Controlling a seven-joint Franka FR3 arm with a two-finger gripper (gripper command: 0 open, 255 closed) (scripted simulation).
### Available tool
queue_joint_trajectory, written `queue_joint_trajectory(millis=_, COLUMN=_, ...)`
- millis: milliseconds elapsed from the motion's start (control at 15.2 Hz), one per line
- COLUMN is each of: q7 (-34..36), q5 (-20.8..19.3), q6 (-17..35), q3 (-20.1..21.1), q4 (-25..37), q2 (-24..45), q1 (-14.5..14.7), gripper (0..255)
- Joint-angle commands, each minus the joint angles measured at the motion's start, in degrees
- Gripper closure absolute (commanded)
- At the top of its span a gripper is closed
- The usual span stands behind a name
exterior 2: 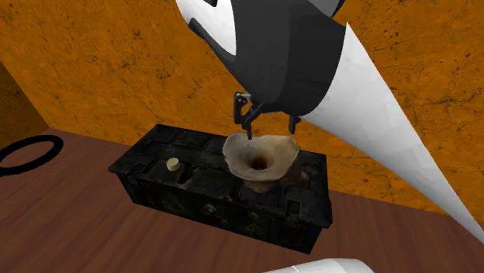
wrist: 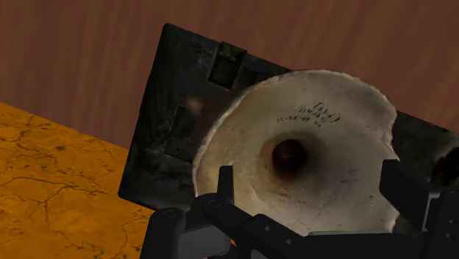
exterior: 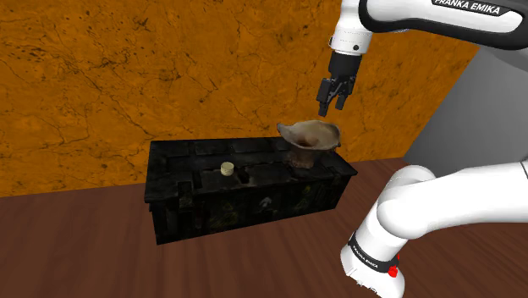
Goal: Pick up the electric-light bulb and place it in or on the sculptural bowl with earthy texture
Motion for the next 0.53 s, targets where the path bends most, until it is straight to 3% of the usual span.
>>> queue_joint_trajectory(millis=0, q7=0.0, q5=0.0, q6=0.0, q3=0.0, q4=0.0, q2=0.0, q1=0.0, gripper=0)
queue_joint_trajectory(millis=462, q7=9.34, q5=5.27, q6=1.83, q3=7.37, q4=4.89, q2=13.04, q1=1.73, gripper=0)
